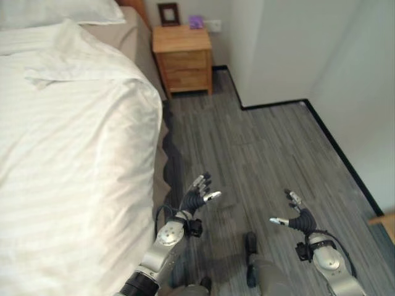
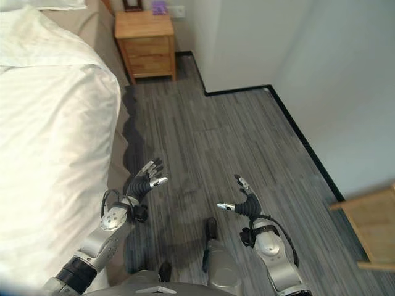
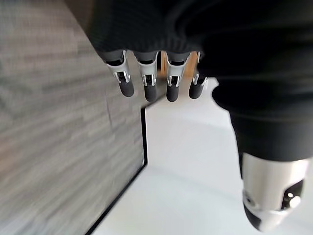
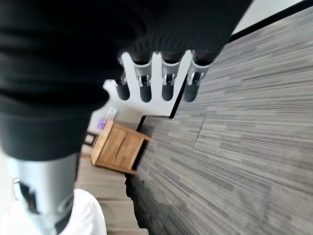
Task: Making the bed.
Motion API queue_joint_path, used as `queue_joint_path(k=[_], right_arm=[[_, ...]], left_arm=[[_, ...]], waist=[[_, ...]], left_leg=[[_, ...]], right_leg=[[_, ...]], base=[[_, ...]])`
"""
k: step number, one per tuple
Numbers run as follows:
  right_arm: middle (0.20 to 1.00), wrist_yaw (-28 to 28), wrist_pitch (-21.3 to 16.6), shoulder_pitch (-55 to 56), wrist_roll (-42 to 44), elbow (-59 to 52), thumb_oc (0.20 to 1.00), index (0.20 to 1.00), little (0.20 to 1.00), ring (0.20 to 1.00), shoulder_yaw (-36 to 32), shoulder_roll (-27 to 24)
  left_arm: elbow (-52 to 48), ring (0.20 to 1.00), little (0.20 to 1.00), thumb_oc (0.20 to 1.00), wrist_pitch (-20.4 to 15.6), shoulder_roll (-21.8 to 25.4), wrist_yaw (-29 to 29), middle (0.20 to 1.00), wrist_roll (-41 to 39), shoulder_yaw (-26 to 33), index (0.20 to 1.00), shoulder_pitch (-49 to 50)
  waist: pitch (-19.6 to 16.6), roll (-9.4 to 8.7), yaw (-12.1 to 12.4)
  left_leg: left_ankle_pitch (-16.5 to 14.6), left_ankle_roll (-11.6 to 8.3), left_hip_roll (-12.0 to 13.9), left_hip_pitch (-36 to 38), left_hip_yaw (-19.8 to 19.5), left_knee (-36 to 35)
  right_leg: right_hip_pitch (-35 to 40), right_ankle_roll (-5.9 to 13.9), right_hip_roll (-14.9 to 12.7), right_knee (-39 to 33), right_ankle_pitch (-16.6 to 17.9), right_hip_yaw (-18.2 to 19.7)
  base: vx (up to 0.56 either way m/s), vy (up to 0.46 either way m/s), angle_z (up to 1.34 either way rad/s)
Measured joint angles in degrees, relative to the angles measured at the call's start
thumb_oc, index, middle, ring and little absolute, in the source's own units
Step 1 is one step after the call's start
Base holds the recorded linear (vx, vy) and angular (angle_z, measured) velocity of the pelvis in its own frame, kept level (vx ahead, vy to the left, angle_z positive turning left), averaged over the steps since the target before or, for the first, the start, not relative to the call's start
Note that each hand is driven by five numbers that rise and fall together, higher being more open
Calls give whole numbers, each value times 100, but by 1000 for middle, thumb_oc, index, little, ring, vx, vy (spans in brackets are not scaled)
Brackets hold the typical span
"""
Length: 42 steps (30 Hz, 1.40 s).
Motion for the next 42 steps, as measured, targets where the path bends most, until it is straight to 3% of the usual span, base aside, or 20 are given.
queue_joint_path(k=[2, 4, 7, 9, 11, 13, 17, 18, 21, 22, 24, 26, 28, 29, 33, 35, 36, 38, 39, 42], right_arm=[[1000, 42, 20, -99, -28, 167, 1000, 1000, 1000, 1000, -71, -8], [1000, 39, 23, -298, -64, 255, 1000, 1000, 1000, 1000, -87, 4], [1000, -16, -9, -275, -58, 199, 1000, 1000, 1000, 1000, -88, -90], [1000, -26, -15, -314, -20, 167, 1000, 1000, 1000, 1000, 20, -201], [1000, -26, 6, -356, -17, 158, 1000, 1000, 1000, 1000, 70, -175], [1000, -21, 15, -396, -16, 165, 1000, 1000, 1000, 1000, 105, -114], [1000, -15, 21, -395, -27, 192, 1000, 1000, 1000, 1000, 171, -96], [1000, 35, 62, -387, -115, 200, 1000, 1000, 1000, 1000, 162, -101], [1000, 90, 69, -128, -245, 55, 1000, 1000, 1000, 1000, 157, -94], [1000, 121, 113, -69, -252, 85, 1000, 1000, 1000, 1000, 256, -173], [1000, 173, 139, 192, -305, -152, 1000, 1000, 1000, 1000, 500, 61], [1000, 210, 137, 184, -304, -291, 1000, 1000, 1000, 1000, 538, 336], [1000, 209, 100, 185, -298, -334, 1000, 1000, 1000, 1000, 581, 374], [1000, 208, 94, 179, -286, -381, 1000, 1000, 1000, 1000, 557, 352], [1000, 197, 115, 46, -232, -130, 1000, 1000, 1000, 1000, 408, 339], [1000, 179, 112, -8, -233, -60, 1000, 1000, 1000, 1000, 342, 255], [1000, 178, 115, -14, -232, -56, 1000, 1000, 1000, 1000, 335, 201], [1000, 178, 108, -83, -238, 85, 1000, 1000, 1000, 1000, 338, -42], [1000, 177, 116, -316, -239, 357, 1000, 1000, 1000, 1000, 369, -86], [1000, 181, 109, -408, -235, 438, 1000, 1000, 1000, 1000, 376, -102]], left_arm=[[-52, 1000, 1000, 1000, 0, 33, 61, 1000, 108, 194, 1000, 265], [-74, 1000, 1000, 1000, 7, 55, 80, 1000, 128, 420, 1000, 496], [-148, 1000, 1000, 1000, 5, 8, 121, 1000, 124, 604, 1000, 570], [-197, 1000, 1000, 1000, -40, 42, 173, 1000, 122, 689, 1000, 581], [-228, 1000, 1000, 1000, -41, 104, 229, 1000, 122, 818, 1000, 547], [-215, 1000, 1000, 1000, -36, 194, 255, 1000, 123, 834, 1000, 517], [-180, 1000, 1000, 1000, -28, 216, 183, 1000, 223, 793, 1000, 630], [-130, 1000, 1000, 1000, -25, 133, 170, 1000, 375, 808, 1000, 633], [-147, 1000, 1000, 1000, -14, 66, 170, 1000, 519, 661, 1000, 807], [-159, 1000, 1000, 1000, -5, 36, 171, 1000, 566, 460, 1000, 704], [-185, 1000, 1000, 1000, 12, 197, 170, 1000, 584, 54, 1000, 417], [-239, 1000, 1000, 1000, 12, 282, 139, 1000, 621, -309, 1000, 99], [-401, 1000, 1000, 1000, -3, 220, 103, 1000, 739, -304, 1000, 93], [-420, 1000, 1000, 1000, -44, 232, 100, 1000, 739, -233, 1000, -69], [-90, 1000, 1000, 1000, -12, 234, 122, 1000, 739, 66, 1000, -229], [-91, 1000, 1000, 1000, -11, 233, 121, 1000, 751, 125, 1000, -115], [-96, 1000, 1000, 1000, -12, 202, 123, 1000, 751, 133, 1000, -73], [-135, 1000, 1000, 1000, -36, 69, 112, 1000, 757, 194, 1000, 147], [-157, 1000, 1000, 1000, -34, -38, 122, 1000, 755, 296, 1000, 356], [-219, 1000, 1000, 1000, -38, 37, 119, 1000, 732, 379, 1000, 484]], waist=[[-39, 52, 27], [-43, -29, 59], [-44, -135, 266], [19, -169, 587], [120, -286, 679], [180, -288, 675], [47, 74, 659], [0, 101, 605], [-240, 140, 591], [-210, 221, 579], [-205, 45, 324], [-137, 96, 134], [-213, 228, 36], [-233, 253, -33], [-186, 168, -130], [-180, 227, -139], [-191, 238, -144], [-302, 174, -103], [-385, 368, 18], [-396, 399, 184]], left_leg=[[-28, -227, 322, 116, 234, 102], [-66, -344, 304, -100, 254, 824], [111, -737, -3, -1427, 602, 3838], [258, -521, -128, -2505, 863, 5052], [307, -467, -15, -3076, 1677, 4528], [500, -398, 101, -3180, 2402, 2725], [1032, -422, -63, -2682, 2300, 196], [1053, -504, -159, -2472, 2087, 94], [1161, -256, -471, -2187, 1778, 534], [1380, 212, -506, -1814, 1836, 280], [1067, 569, -759, -1323, 1888, 302], [612, 638, -863, -978, 1818, 695], [419, 518, -816, -643, 1687, 538], [309, 318, -808, -634, 1428, 442], [335, 329, -973, -174, 1165, 240], [328, 318, -1092, 235, 1323, 227], [311, 290, -1153, 392, 1341, 225], [147, 52, -1505, 778, 1461, 564], [156, -18, -1398, 623, 1559, 1043], [78, -204, -974, -673, 2002, 4126]], right_leg=[[94, -493, 275, 304, -35, -324], [294, -681, 314, 323, -185, -467], [746, -992, 285, 66, -265, -641], [969, -1282, 316, 47, -412, -646], [1144, -1245, 229, -105, -449, -806], [1302, -1100, 228, -318, -547, -1005], [1579, -1033, 432, -359, -750, -1064], [1665, -1023, 442, -321, -905, -1028], [1585, -739, 125, 431, -1506, -703], [823, -628, 29, 2431, -1515, -465], [-749, 99, -546, 5883, -1040, -200], [-1362, 5, -949, 6748, -848, -393], [-1454, -87, -851, 5680, -969, -705], [-1369, -110, -550, 3649, -1082, -980], [-963, -604, 175, 699, -622, -1057], [-792, -1179, 452, 518, -212, -1302], [-672, -1230, 481, 430, -182, -1467], [-298, -1933, 416, 497, 589, -1384], [-181, -1824, 519, 562, 341, -1355], [501, -1823, 739, 102, 245, -1188]], base=[[520, -182, 70], [276, -148, 32], [305, -211, 29], [450, -194, 10], [508, 11, 26], [616, 117, 32], [615, 129, 4], [767, 211, -28], [475, 242, -60], [631, 351, -45], [662, 289, -7], [544, 52, 15], [669, -118, 31], [531, -150, 75], [407, -120, 65], [614, -187, 59], [724, -244, 72], [514, -229, 41], [330, -252, -14], [206, -224, -8]])
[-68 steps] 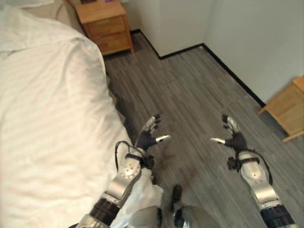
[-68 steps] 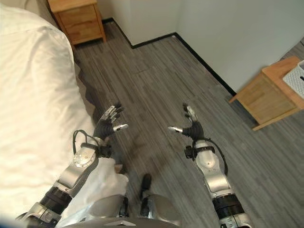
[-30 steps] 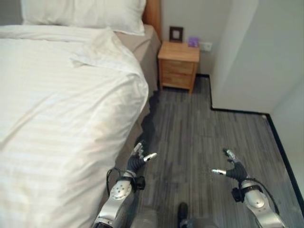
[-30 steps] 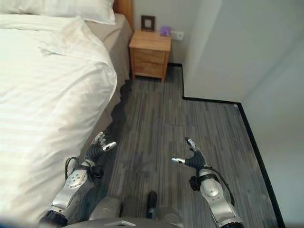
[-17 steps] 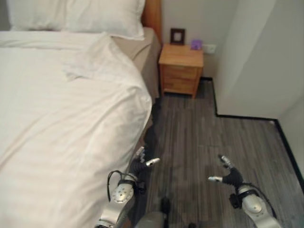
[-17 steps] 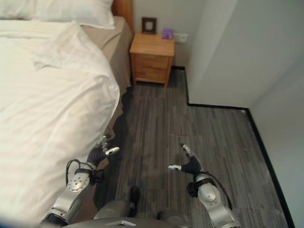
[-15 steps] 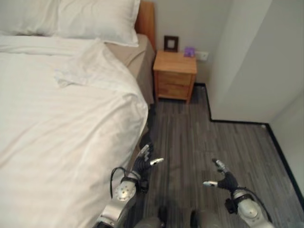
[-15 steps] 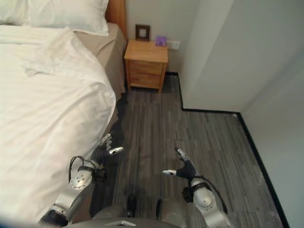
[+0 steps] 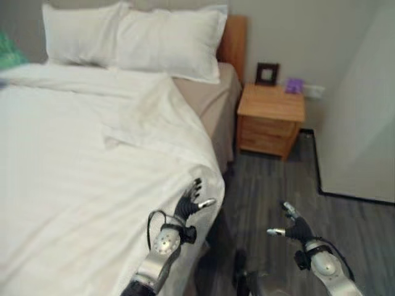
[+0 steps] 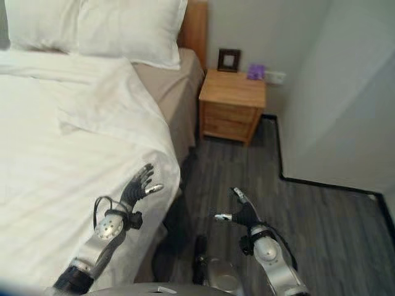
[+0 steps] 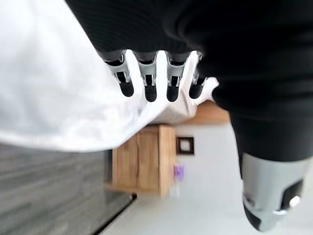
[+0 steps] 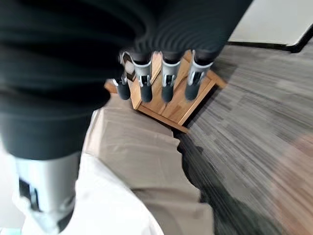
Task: Making the bed.
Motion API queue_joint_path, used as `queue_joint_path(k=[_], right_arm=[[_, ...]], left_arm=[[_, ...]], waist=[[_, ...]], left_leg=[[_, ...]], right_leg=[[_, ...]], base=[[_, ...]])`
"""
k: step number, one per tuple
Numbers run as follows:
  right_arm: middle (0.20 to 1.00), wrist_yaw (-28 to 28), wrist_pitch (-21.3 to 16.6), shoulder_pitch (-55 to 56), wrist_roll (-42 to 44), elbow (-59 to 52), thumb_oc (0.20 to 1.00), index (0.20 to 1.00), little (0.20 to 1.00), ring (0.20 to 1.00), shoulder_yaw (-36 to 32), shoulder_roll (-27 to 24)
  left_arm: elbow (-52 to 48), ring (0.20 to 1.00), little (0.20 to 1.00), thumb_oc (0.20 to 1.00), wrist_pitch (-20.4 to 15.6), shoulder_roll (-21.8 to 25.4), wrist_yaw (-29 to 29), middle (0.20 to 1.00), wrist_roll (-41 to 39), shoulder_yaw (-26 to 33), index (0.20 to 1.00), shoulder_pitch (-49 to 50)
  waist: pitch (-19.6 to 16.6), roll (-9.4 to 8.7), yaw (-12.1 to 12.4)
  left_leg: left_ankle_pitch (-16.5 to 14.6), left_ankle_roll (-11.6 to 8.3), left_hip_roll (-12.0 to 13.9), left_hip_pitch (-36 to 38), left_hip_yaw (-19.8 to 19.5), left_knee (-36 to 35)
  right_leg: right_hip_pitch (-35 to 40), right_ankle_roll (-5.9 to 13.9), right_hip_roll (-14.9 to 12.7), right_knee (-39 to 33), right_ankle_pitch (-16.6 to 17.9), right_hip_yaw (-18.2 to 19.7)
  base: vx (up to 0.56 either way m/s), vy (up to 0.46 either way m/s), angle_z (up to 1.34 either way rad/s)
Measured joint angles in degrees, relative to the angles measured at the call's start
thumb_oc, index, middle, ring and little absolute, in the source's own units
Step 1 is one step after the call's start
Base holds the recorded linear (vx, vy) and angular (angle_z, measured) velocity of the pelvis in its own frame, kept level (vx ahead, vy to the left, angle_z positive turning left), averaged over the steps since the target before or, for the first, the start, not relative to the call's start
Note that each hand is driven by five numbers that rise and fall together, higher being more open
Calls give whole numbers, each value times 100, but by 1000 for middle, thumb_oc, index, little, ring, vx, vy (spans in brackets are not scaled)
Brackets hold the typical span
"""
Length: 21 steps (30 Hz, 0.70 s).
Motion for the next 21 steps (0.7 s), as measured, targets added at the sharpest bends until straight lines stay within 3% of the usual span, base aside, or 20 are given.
queue_joint_path(k=[1, 3, 4, 5, 6, 7, 8, 9, 10, 11, 12, 13, 14, 15, 16, 17, 18, 19, 20, 21], right_arm=[[1000, -11, -12, -78, 5, -18, 1000, 1000, 1000, 1000, 36, 6], [1000, -48, -21, -244, 13, -80, 1000, 1000, 1000, 1000, 39, 1], [1000, -82, -14, -342, 25, -66, 1000, 1000, 1000, 1000, 61, 13], [1000, -121, -11, -453, 55, -56, 1000, 1000, 1000, 1000, 68, 36], [1000, -145, 1, -499, 55, -52, 1000, 1000, 1000, 1000, 134, 35], [1000, -148, -10, -522, 53, -68, 1000, 1000, 1000, 1000, 249, 11], [1000, -151, -3, -486, 53, -61, 1000, 1000, 1000, 1000, 261, 13], [1000, -156, 33, -387, 50, -48, 1000, 1000, 1000, 1000, 295, 18], [1000, -158, 36, -326, 50, -50, 1000, 1000, 1000, 1000, 291, 7], [1000, -155, 40, -267, 49, -50, 1000, 1000, 1000, 1000, 274, 19], [1000, -148, 68, -171, 11, -68, 1000, 1000, 1000, 1000, 286, 32], [1000, -141, 67, -141, -9, -80, 1000, 1000, 1000, 1000, 296, 28], [1000, -138, 67, -150, -20, -92, 1000, 1000, 1000, 1000, 301, 124], [1000, -133, 62, -193, -53, -117, 1000, 1000, 1000, 1000, 363, 180], [1000, -136, 62, -305, -228, -218, 1000, 1000, 1000, 1000, 437, 176], [1000, -140, 61, -200, -272, -360, 1000, 1000, 1000, 1000, 433, 293], [1000, -142, 49, -168, -335, -444, 1000, 1000, 1000, 1000, 432, 402], [1000, -132, 40, -95, -367, -460, 1000, 1000, 1000, 1000, 467, 488], [1000, -133, 16, -113, -451, -519, 1000, 1000, 1000, 1000, 421, 488], [1000, -131, 49, -108, -452, -515, 1000, 1000, 1000, 1000, 407, 465]], left_arm=[[-11, 1000, 1000, 1000, 5, 149, 7, 1000, -37, 73, 1000, -14], [-33, 1000, 1000, 1000, 7, 339, 13, 1000, -39, 104, 1000, 11], [-38, 1000, 1000, 1000, 11, 375, 21, 1000, -39, 111, 1000, 26], [-85, 1000, 1000, 1000, 4, 373, 53, 1000, -50, 86, 1000, -66], [-98, 1000, 1000, 1000, -4, 358, 62, 1000, -51, 87, 1000, -112], [-175, 1000, 1000, 1000, -3, 357, 72, 1000, -52, 73, 1000, -97], [-192, 1000, 1000, 1000, -3, 332, 64, 1000, -57, 60, 1000, -131], [-193, 1000, 1000, 1000, -5, 234, 34, 1000, -119, 54, 1000, -220], [-201, 1000, 1000, 1000, -5, 163, 10, 1000, -195, 35, 1000, -311], [-214, 1000, 1000, 1000, -4, 113, -14, 1000, -222, 18, 1000, -388], [-219, 1000, 1000, 1000, 4, -16, -36, 1000, -234, 4, 1000, -472], [-257, 1000, 1000, 1000, 4, -37, -32, 1000, -241, -53, 1000, -455], [-349, 1000, 1000, 1000, 4, 23, -39, 1000, -252, -104, 1000, -389], [-414, 1000, 1000, 1000, 3, 58, -23, 1000, -255, -126, 1000, -338], [-327, 1000, 1000, 1000, 31, 107, -5, 1000, -255, -233, 1000, -398], [-362, 1000, 1000, 1000, 35, 188, -20, 1000, -248, -436, 1000, -445], [-379, 1000, 1000, 1000, 37, 277, -20, 1000, -246, -526, 1000, -493], [-404, 1000, 1000, 1000, 37, 326, -23, 1000, -245, -585, 1000, -529], [-447, 1000, 1000, 1000, 37, 216, -2, 1000, -247, -605, 1000, -610], [-450, 1000, 1000, 1000, 40, 190, -10, 1000, -245, -609, 1000, -615]], waist=[[41, -183, 223], [116, -365, 371], [159, -386, 442], [329, -421, 503], [404, -492, 526], [428, -451, 510], [439, -385, 443], [432, -376, 413], [423, -350, 362], [423, -334, 336], [402, -311, 268], [367, -272, 297], [337, -294, 418], [346, -304, 475], [380, -101, 423], [383, -114, 311], [359, -199, 239], [337, -285, 157], [462, -258, 68], [463, -223, 1]], left_leg=[[-64, -97, 284, -631, -97, 742], [-75, -117, 380, -1229, -482, 960], [-73, -108, 426, -1435, -663, 911], [-65, -98, 454, -1870, -909, 872], [-32, -129, 486, -1934, -884, 378], [54, -105, 454, -2107, -715, -288], [82, -58, 457, -2147, -581, -742], [272, 20, 438, -1908, -150, -2347], [450, 39, 422, -1831, 147, -2997], [591, 36, 418, -1835, 482, -3310], [680, 152, 453, -1826, 1077, -3368], [763, 267, 481, -1705, 1034, -3454], [1113, 484, 402, -1526, 864, -3671], [1292, 580, 382, -1362, 748, -3800], [1644, 562, 468, -1076, 405, -3976], [1544, 739, 361, -797, 193, -4131], [1529, 769, 267, -631, 13, -4221], [1486, 820, 205, -504, -166, -4251], [1243, 867, 188, -461, -435, -3937], [1261, 915, 251, -409, -468, -3908]], right_leg=[[186, -104, 56, 40, -260, 208], [368, -88, 0, 52, -365, 525], [490, -87, -6, 38, -466, 683], [693, 70, -74, 56, -626, 950], [727, 99, -183, 50, -589, 1020], [878, 282, -208, -11, -719, 1007], [990, 326, -176, -98, -782, 965], [1198, 387, -204, -247, -828, 905], [1304, 455, -203, -367, -750, 760], [1385, 509, -190, -430, -836, 652], [1530, 577, -163, -402, -1032, 422], [1567, 637, -116, -277, -1178, 424], [1603, 774, -120, 48, -1493, 398], [1498, 896, -113, 486, -1626, 349], [723, 1354, -226, 2512, -1875, 114], [205, 1637, -506, 3969, -1713, -6], [-95, 1748, -782, 4804, -1673, -115], [-347, 1787, -959, 5306, -1693, -124], [-847, 1763, -1094, 5834, -1757, 285], [-926, 1756, -1145, 5721, -1763, 364]], base=[[209, -116, -48], [417, -114, -81], [352, -19, -101], [389, 30, -99], [487, 78, -103], [663, 111, -57], [688, 90, -27], [502, 29, 19], [431, -5, 40], [373, 23, 90], [233, 31, 79], [385, 113, 56], [252, 86, -1], [479, 146, 1], [211, 66, 29], [444, 39, 67], [319, -52, 87], [414, -116, 104], [197, -97, 99], [270, -222, 105]])
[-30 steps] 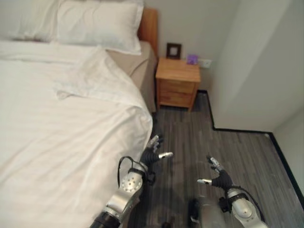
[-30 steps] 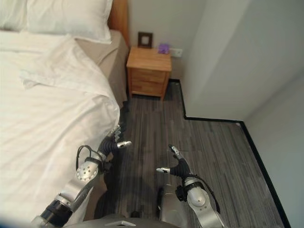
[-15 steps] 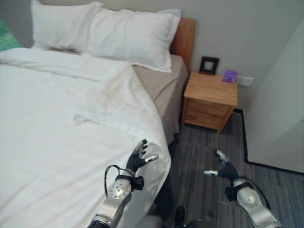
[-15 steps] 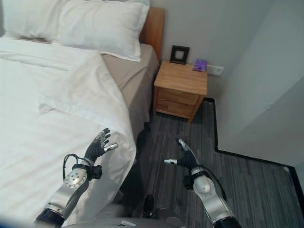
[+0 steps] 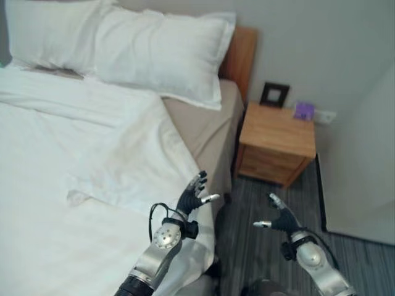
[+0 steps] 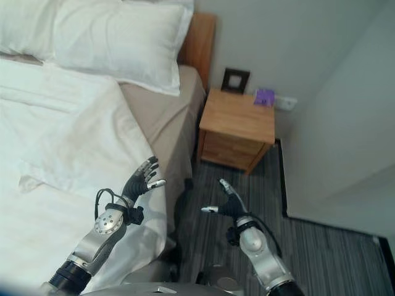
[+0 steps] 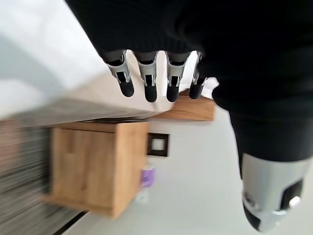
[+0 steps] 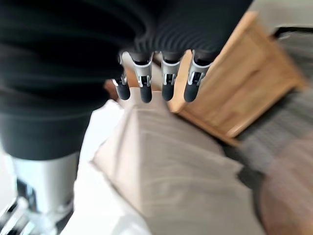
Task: Making the bed.
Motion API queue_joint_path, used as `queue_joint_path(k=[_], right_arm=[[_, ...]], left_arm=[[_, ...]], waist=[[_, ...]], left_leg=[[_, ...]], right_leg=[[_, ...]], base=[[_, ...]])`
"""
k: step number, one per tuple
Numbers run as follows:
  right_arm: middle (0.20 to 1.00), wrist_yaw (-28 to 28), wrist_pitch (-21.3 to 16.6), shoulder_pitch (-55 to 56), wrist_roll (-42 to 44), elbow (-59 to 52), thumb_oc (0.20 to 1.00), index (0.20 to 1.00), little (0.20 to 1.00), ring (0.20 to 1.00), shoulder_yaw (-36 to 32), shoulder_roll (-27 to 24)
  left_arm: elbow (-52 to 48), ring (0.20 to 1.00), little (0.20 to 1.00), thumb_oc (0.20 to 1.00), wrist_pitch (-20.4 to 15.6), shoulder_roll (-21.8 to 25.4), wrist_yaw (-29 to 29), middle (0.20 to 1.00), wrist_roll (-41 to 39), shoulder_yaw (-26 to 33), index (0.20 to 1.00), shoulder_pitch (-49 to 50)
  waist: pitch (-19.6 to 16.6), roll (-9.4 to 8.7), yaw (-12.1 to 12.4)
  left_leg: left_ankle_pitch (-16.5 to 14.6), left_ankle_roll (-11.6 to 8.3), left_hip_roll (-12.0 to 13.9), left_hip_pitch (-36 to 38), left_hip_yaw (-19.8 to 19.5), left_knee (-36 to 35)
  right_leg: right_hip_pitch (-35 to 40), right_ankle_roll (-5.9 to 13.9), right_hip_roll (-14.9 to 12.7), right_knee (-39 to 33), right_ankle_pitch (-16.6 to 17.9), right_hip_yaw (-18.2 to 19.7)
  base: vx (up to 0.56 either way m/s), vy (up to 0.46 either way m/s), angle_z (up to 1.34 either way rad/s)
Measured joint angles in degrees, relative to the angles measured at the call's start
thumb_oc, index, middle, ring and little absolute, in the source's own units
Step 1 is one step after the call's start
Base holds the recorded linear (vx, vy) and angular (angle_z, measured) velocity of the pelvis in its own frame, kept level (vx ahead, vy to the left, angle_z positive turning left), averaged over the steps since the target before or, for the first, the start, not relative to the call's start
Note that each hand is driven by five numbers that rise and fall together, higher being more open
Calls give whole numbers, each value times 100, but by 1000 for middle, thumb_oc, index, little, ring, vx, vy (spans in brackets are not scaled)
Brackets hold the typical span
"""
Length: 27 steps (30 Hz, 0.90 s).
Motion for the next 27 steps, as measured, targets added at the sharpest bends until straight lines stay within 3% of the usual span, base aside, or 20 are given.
queue_joint_path(k=[1, 3, 5, 7, 9, 10, 11, 12, 13, 15, 17, 18, 19, 20, 21, 22, 23, 24, 25, 27], right_arm=[[1000, -5, 2, 6, 0, -16, 1000, 1000, 1000, 1000, -23, -121], [1000, -11, 2, 31, 1, 6, 1000, 1000, 1000, 1000, -139, -169], [1000, -40, 4, 41, 4, 30, 1000, 1000, 1000, 1000, -249, -168], [1000, -91, 9, 19, 4, 125, 1000, 1000, 1000, 1000, -250, -161], [1000, -96, 25, -91, 6, 387, 1000, 1000, 1000, 1000, -208, -61], [1000, -115, 23, -40, 5, 521, 1000, 1000, 1000, 1000, -229, 24], [1000, -121, 108, -81, 11, 748, 1000, 1000, 1000, 1000, -261, -34], [1000, -128, 185, -126, 10, 790, 1000, 1000, 1000, 1000, -214, -117], [1000, -129, 183, -187, 8, 762, 1000, 1000, 1000, 1000, -243, -264], [1000, -210, 184, -455, 9, 674, 1000, 1000, 1000, 1000, -365, -431], [1000, -296, 177, -549, 11, 608, 1000, 1000, 1000, 1000, -486, -467], [1000, -349, 167, -538, 16, 550, 1000, 1000, 1000, 1000, -530, -503], [1000, -357, 181, -487, 17, 569, 1000, 1000, 1000, 1000, -519, -674], [1000, -353, 180, -474, 19, 574, 1000, 1000, 1000, 1000, -508, -734], [1000, -394, 181, -302, 42, 534, 1000, 1000, 1000, 1000, -611, -700], [1000, -403, 185, -259, 61, 490, 1000, 1000, 1000, 1000, -641, -676], [1000, -456, 181, -172, 70, 408, 1000, 1000, 1000, 1000, -659, -614], [1000, -465, 181, -118, 76, 313, 1000, 1000, 1000, 1000, -706, -534], [1000, -471, 181, -68, 112, 209, 1000, 1000, 1000, 1000, -699, -449], [1000, -475, 184, -25, 110, 197, 1000, 1000, 1000, 1000, -792, -406]], left_arm=[[-105, 1000, 1000, 1000, 3, 11, -48, 1000, -1, -94, 1000, 67], [-157, 1000, 1000, 1000, -5, 11, -42, 1000, -1, -83, 1000, 90], [-161, 1000, 1000, 1000, -15, 62, -37, 1000, -8, 24, 1000, 110], [-146, 1000, 1000, 1000, -14, 17, -28, 1000, -19, 53, 1000, 117], [-92, 1000, 1000, 1000, -37, 33, -29, 1000, -29, 49, 1000, 157], [84, 1000, 1000, 1000, -88, 37, -71, 1000, -26, 97, 1000, 110], [389, 1000, 1000, 1000, -63, -240, -17, 1000, -39, 159, 1000, -19], [266, 1000, 1000, 1000, -39, -156, -3, 1000, -31, 186, 1000, 93], [-29, 1000, 1000, 1000, -53, -8, -10, 1000, -32, 261, 1000, 269], [-94, 1000, 1000, 1000, -119, -24, 42, 1000, -35, 651, 1000, 454], [-113, 1000, 1000, 1000, -147, -42, 153, 1000, -141, 904, 1000, 529], [-111, 1000, 1000, 1000, -170, -110, 194, 1000, -263, 991, 1000, 569], [-166, 1000, 1000, 1000, -216, -215, 224, 1000, -292, 1059, 1000, 534], [-180, 1000, 1000, 1000, -245, -243, 238, 1000, -367, 1085, 1000, 590], [-144, 1000, 1000, 1000, -218, -311, 234, 1000, -479, 1163, 1000, 544], [-173, 1000, 1000, 1000, -232, -309, 240, 1000, -489, 1209, 1000, 573], [-174, 1000, 1000, 1000, -227, -300, 234, 1000, -491, 1321, 1000, 639], [-175, 1000, 1000, 1000, -225, -306, 235, 1000, -494, 1399, 1000, 664], [-221, 1000, 1000, 1000, -228, -274, 219, 1000, -503, 1583, 1000, 694], [-249, 1000, 1000, 1000, -228, -283, 197, 1000, -621, 1756, 1000, 751]], waist=[[7, 185, -91], [-15, 270, -85], [-48, 183, -75], [-102, 128, -96], [-151, -28, -95], [-161, -228, -84], [-176, -42, -93], [-249, -49, 7], [-290, 19, 1], [-320, 84, 28], [-317, 30, 142], [-331, 77, 102], [-287, -2, 71], [-319, 91, 133], [-277, -123, -61], [-266, -154, -20], [-260, -228, 75], [-260, -321, 16], [-284, -282, -44], [-305, -207, -40]], left_leg=[[-66, -45, 67, 157, -181, -92], [-247, -210, 115, 166, -389, -15], [-368, -349, 146, 183, -706, 32], [-467, -505, 243, 127, -1061, 22], [-673, -841, 449, 183, -1620, 30], [-763, -1249, 540, 205, -2105, 124], [-820, -1335, 832, 228, -2272, 167], [-641, -1131, 992, 192, -2158, 105], [-542, -1164, 1303, 154, -1897, 4], [-290, -1235, 1481, 67, -1586, 11], [-260, -1312, 1518, 50, -1586, 14], [-108, -1372, 1431, -140, -1557, 246], [79, -1454, 1408, -314, -1479, 364], [244, -1410, 1361, -443, -1371, 354], [637, -1393, 1249, -852, -250, 573], [570, -1345, 1157, -910, 231, 626], [256, -1277, 1136, -973, 1158, 1075], [0, -1246, 1159, -1068, 1568, 1381], [-247, -1126, 1113, -904, 1916, 1447], [-368, -1119, 1026, -700, 2326, 1129]], right_leg=[[-211, 47, -83, -590, 37, 112], [-308, 22, -68, -1608, 134, 292], [-83, 1, -70, -3574, 429, 455], [189, -50, -16, -4937, 814, 1279], [629, -4, -279, -5374, 1256, 2120], [1171, 374, -399, -5358, 1261, 2263], [1221, 158, -111, -5216, 1295, 1937], [1262, -32, 15, -5142, 1141, 1739], [1299, -245, 290, -5156, 1100, 1393], [1326, -476, 486, -5181, 1066, 997], [1386, -648, 536, -5315, 1133, 735], [1504, -728, 537, -5466, 1191, 483], [1518, -694, 526, -5529, 1129, 221], [1548, -764, 537, -5553, 1207, 66], [1591, -780, 298, -5810, 1224, -532], [1590, -879, 239, -5877, 1246, -724], [1551, -964, 145, -5943, 1323, -958], [1588, -955, 119, -6077, 1345, -1094], [1565, -906, 40, -6064, 1326, -1262], [1609, -770, 4, -5972, 1283, -1530]], base=[[281, -268, 71], [263, -255, 50], [312, -342, 66], [244, -267, 97], [369, -557, 148], [321, -577, 168], [161, -272, 176], [193, -515, 144], [141, -377, 115], [128, -428, 95], [-5, -368, 73], [-122, -271, 118], [-101, -276, 130], [-170, -350, 189], [-99, -234, 160], [-56, -204, 155], [-15, -126, 90], [44, -128, 114], [135, -85, 117], [200, -19, 120]])
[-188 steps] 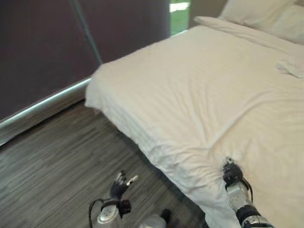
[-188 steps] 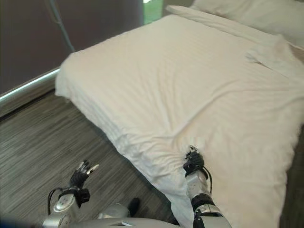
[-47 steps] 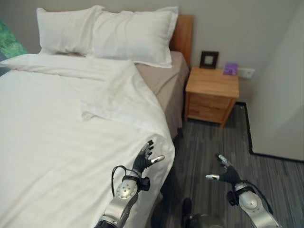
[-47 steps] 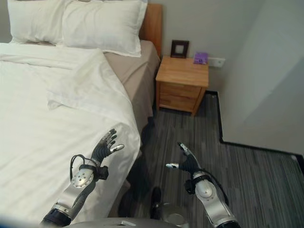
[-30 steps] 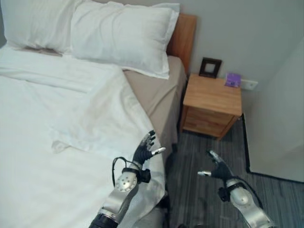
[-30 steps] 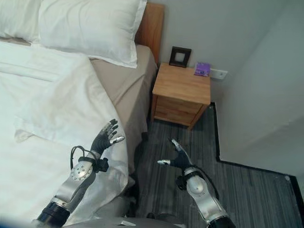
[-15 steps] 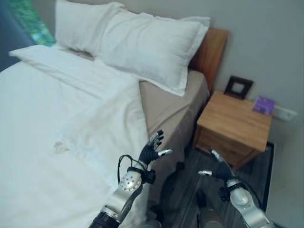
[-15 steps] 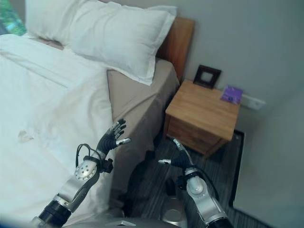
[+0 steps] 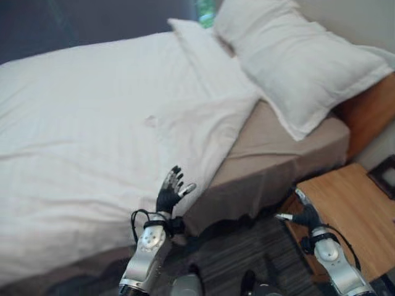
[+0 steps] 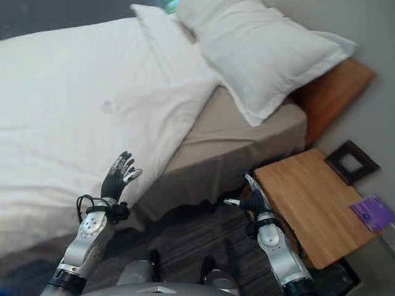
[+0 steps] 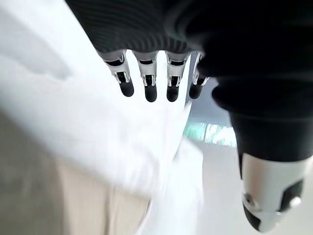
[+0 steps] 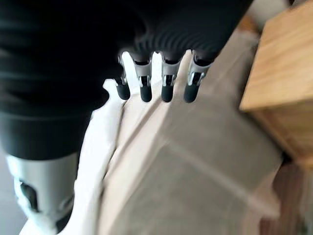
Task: Making the bed.
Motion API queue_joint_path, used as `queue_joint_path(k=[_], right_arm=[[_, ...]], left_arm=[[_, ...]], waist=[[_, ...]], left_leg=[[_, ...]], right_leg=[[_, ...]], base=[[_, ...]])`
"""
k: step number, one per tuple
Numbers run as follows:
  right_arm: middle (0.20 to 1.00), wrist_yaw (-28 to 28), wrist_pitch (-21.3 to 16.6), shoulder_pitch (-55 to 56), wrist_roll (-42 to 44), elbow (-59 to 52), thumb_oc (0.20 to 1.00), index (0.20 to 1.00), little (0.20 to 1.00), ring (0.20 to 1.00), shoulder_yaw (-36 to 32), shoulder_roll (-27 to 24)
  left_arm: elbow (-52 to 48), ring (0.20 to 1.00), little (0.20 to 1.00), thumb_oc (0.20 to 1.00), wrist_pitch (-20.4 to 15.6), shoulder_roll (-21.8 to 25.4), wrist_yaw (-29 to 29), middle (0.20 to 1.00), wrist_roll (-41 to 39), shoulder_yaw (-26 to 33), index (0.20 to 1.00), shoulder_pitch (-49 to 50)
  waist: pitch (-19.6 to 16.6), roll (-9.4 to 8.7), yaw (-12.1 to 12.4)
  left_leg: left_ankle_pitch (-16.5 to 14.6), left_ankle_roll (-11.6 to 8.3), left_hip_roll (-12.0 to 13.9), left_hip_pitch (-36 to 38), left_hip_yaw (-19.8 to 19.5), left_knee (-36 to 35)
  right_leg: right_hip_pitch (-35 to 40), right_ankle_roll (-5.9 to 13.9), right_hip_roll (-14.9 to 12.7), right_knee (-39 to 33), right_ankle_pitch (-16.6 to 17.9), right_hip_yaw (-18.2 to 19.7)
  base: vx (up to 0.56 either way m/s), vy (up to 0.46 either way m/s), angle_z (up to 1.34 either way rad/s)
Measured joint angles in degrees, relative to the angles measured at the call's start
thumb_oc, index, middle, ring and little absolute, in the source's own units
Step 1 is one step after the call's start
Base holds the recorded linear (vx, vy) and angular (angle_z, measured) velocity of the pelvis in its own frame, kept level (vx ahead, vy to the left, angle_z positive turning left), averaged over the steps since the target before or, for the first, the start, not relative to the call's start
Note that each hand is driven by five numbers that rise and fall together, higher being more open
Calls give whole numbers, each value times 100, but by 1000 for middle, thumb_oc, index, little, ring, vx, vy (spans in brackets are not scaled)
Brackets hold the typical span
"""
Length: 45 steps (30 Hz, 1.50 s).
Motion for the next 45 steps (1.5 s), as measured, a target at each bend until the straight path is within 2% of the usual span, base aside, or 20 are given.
queue_joint_path(k=[1, 2, 6, 9, 11, 12, 13, 16, 20, 21, 22, 23, 27, 29, 30, 32, 38, 40, 44, 45], right_arm=[[1000, -7, 10, 164, -4, 10, 1000, 1000, 1000, 1000, -207, 6], [1000, -13, 10, 245, -7, 24, 1000, 1000, 1000, 1000, -321, 3], [1000, -37, 56, 68, -188, 309, 1000, 1000, 1000, 1000, -387, -153], [1000, -39, 81, -304, -353, 480, 1000, 1000, 1000, 1000, -529, -325], [1000, -30, 122, -705, -357, 725, 1000, 1000, 1000, 1000, -491, -398], [1000, -27, 161, -927, -356, 913, 1000, 1000, 1000, 1000, -450, -456], [1000, -55, 329, -1187, -367, 1202, 1000, 1000, 1000, 1000, -452, -560], [1000, -105, 401, -1398, -570, 1355, 1000, 1000, 1000, 1000, -445, -639], [1000, -423, 704, -2845, -749, 2325, 1000, 1000, 1000, 1000, -220, -877], [1000, -522, 800, -3436, -746, 2851, 1000, 1000, 1000, 1000, 65, -937], [1000, -527, 828, -3667, -744, 3050, 1000, 1000, 1000, 1000, 120, -947], [1000, -676, 872, -4156, -726, 3540, 1000, 1000, 1000, 1000, 251, -935], [1000, -722, 1020, -5068, -723, 4404, 1000, 1000, 1000, 1000, 849, -989], [1000, -721, 965, -5421, -730, 4669, 1000, 1000, 1000, 1000, 1135, -964], [1000, -717, 941, -5535, -731, 4759, 1000, 1000, 1000, 1000, 1207, -956], [1000, -723, 913, -6107, -738, 5093, 1000, 1000, 1000, 1000, 1503, -980], [1000, -715, 888, -6965, -912, 6278, 1000, 1000, 1000, 1000, 1794, -1307], [1000, -709, 843, -7100, -1022, 6370, 1000, 1000, 1000, 1000, 1976, -1507], [1000, -728, 736, -7312, -1014, 6366, 1000, 1000, 1000, 1000, 1970, -1946], [765, -749, 681, -7314, -1011, 6373, 765, 765, 765, 765, 1970, -2002]], left_arm=[[-4, 1000, 1000, 1000, -3, -63, -8, 1000, -21, 91, 1000, 9], [-9, 1000, 1000, 1000, -3, -71, -8, 1000, -23, 124, 1000, 10], [-8, 1000, 1000, 1000, -13, 69, 37, 1000, -23, 621, 1000, 378], [29, 1000, 1000, 1000, -14, 159, 50, 1000, -18, 905, 1000, 393], [160, 1000, 1000, 1000, -10, 313, 51, 1000, -12, 916, 1000, 366], [310, 1000, 1000, 1000, -6, 344, 42, 1000, -10, 888, 1000, 282], [654, 1000, 1000, 1000, 33, 427, 37, 1000, -11, 729, 1000, -11], [659, 1000, 1000, 1000, 54, 590, 38, 1000, -11, 710, 1000, -94], [660, 1000, 1000, 1000, 59, 819, 39, 1000, -24, 554, 1000, -228], [686, 1000, 1000, 1000, 59, 825, 33, 1000, -71, 565, 1000, -251], [724, 1000, 1000, 1000, 60, 822, 30, 1000, -80, 552, 1000, -277], [816, 1000, 1000, 1000, 65, 811, 23, 1000, -98, 509, 1000, -336], [882, 1000, 1000, 1000, 61, 964, 24, 1000, -307, 456, 1000, -558], [877, 1000, 1000, 1000, 35, 1138, 29, 1000, -308, 555, 1000, -548], [875, 1000, 1000, 1000, 14, 1187, 28, 1000, -308, 564, 1000, -523], [797, 1000, 1000, 1000, -18, 1186, 13, 1000, -310, 631, 1000, -289], [693, 1000, 1000, 1000, -68, 1141, -109, 1000, -533, 725, 1000, -99], [723, 1000, 1000, 1000, -82, 1157, -157, 1000, -536, 784, 1000, -44], [755, 1000, 1000, 1000, -200, 1094, -215, 1000, -547, 765, 1000, 65], [765, 1000, 1000, 1000, -239, 1093, -211, 1000, -555, 727, 1000, 61]], waist=[[-80, 150, -50], [-122, 219, -106], [-353, 163, 128], [-406, 83, 240], [-423, -10, 265], [-420, -2, 277], [-441, -28, 175], [-436, -277, 225], [-350, -246, 299], [-321, -256, 373], [-294, -246, 371], [-259, -173, 460], [-180, -210, 511], [-164, -361, 548], [-161, -398, 623], [-71, -186, 662], [54, 315, 637], [83, 440, 674], [133, 974, 729], [95, 1034, 778]], left_leg=[[-108, 74, -10, 40, 366, -414], [-110, 327, -11, 84, 395, -652], [-68, 304, -527, 272, -33, -1147], [-40, 315, -703, 310, -29, -1221], [-91, 436, -779, 363, -49, -1279], [-89, 454, -760, 416, -69, -1302], [8, 672, -745, 520, -333, -1292], [-54, 758, -819, 620, -503, -1298], [0, 696, -869, 639, -870, -1280], [13, 680, -886, 626, -910, -1303], [19, 687, -882, 612, -922, -1302], [59, 644, -900, 550, -1155, -1321], [250, 553, -887, 501, -1729, -1508], [324, 383, -874, 541, -1966, -1632], [328, 318, -865, 544, -2004, -1633], [365, 101, -611, 376, -2187, -1633], [575, -398, 33, -477, -2716, -1628], [604, -512, 123, -709, -2758, -1628], [832, -606, 367, -1249, -2440, -1599], [832, -626, 383, -1397, -2404, -1576]], right_leg=[[55, 190, 44, 93, -122, -158], [51, 222, 75, 159, -147, -212], [-28, 391, -237, 477, -269, 12], [-91, 578, -488, 845, -392, 30], [-281, 814, -639, 1500, -422, 141], [-568, 912, -788, 2184, -457, 276], [-1043, 1141, -1037, 3311, -495, 343], [-1363, 1202, -1216, 3695, -521, 618], [-1196, 1086, -1238, 2130, -294, 596], [-993, 1074, -1103, 1092, -137, 787], [-915, 1111, -1011, 708, -44, 904], [-818, 1092, -875, -1, 226, 1438], [-801, 1084, -803, -233, 943, 2097], [-685, 1006, -753, -229, 1219, 2124], [-653, 1037, -763, -229, 1077, 2027], [-644, 879, -521, -197, 795, 1847], [-1180, 455, 86, -198, 718, 1172], [-1392, 389, 172, -202, 696, 1077], [-1774, 289, 278, -197, 713, 835], [-1901, 271, 284, -196, 712, 830]], base=[[121, 47, 139], [125, 40, 121], [160, 57, 68], [151, 106, 44], [120, 105, 3], [10, 27, 40], [73, 16, 59], [117, -16, 42], [202, -235, 42], [230, -302, 30], [196, -246, 40], [140, -169, 53], [155, -216, 86], [128, -248, 70], [72, -316, 36], [-4, -244, 30], [-18, -232, 46], [-23, -137, 29], [-87, -165, 25], [-78, -109, 2]])
